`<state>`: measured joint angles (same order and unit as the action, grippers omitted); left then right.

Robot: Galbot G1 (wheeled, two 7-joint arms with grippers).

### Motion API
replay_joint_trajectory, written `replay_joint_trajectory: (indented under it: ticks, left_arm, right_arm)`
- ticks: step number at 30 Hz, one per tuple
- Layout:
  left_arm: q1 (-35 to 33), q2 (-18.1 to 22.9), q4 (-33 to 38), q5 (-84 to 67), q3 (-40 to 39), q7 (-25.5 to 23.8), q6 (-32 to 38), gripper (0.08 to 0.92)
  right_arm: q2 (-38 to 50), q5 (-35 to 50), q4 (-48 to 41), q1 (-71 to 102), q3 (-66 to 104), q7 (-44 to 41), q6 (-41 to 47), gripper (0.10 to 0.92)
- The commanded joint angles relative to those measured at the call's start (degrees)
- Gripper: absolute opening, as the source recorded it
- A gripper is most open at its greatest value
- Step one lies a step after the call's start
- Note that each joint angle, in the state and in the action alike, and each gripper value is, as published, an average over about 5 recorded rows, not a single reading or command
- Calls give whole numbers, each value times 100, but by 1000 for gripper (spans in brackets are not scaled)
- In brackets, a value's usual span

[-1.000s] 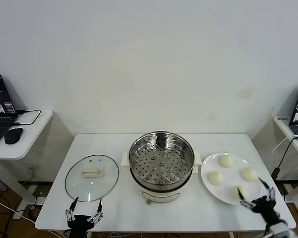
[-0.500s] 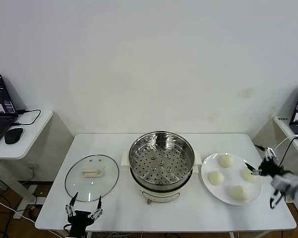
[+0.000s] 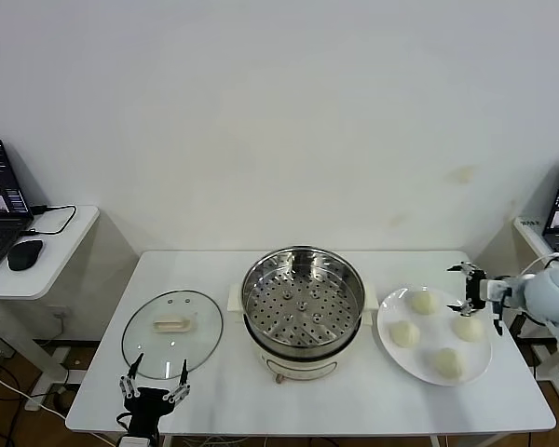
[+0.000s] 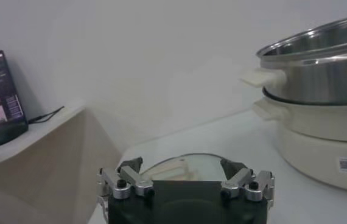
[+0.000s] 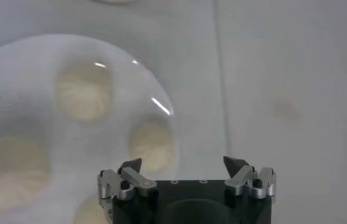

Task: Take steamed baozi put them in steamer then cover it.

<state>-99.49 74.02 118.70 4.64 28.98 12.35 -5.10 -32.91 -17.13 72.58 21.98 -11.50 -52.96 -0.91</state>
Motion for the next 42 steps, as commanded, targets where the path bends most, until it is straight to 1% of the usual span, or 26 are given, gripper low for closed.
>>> replay_joint_trajectory:
  ticks: [1,6,13,28,42]
  left_arm:
    - [16,-6,-6,39,3,3,-12,823]
    - [55,-14,-1,33,46,1,-58,823]
    - [134,-50,-12,21,87,-4,-126,823]
    - [190,-64,-82,21,91,-13,-150,823]
    - [214,-62,-105,28,94,-11,-138,823]
  right_arm:
    - [-153,149,-841,-1648,-1843,-598,-56,823]
    - [-686,-40,-1504,-1873,-2167,-614,-205,823]
    - [-1148,-234,-2003,-1938,-2293,-625,-190,823]
    - [-1492,-582,-2497,-1663,-2009,-438,-179,818]
    - [-1696,-681,-2757,-1577,-1877,-213,-142,712]
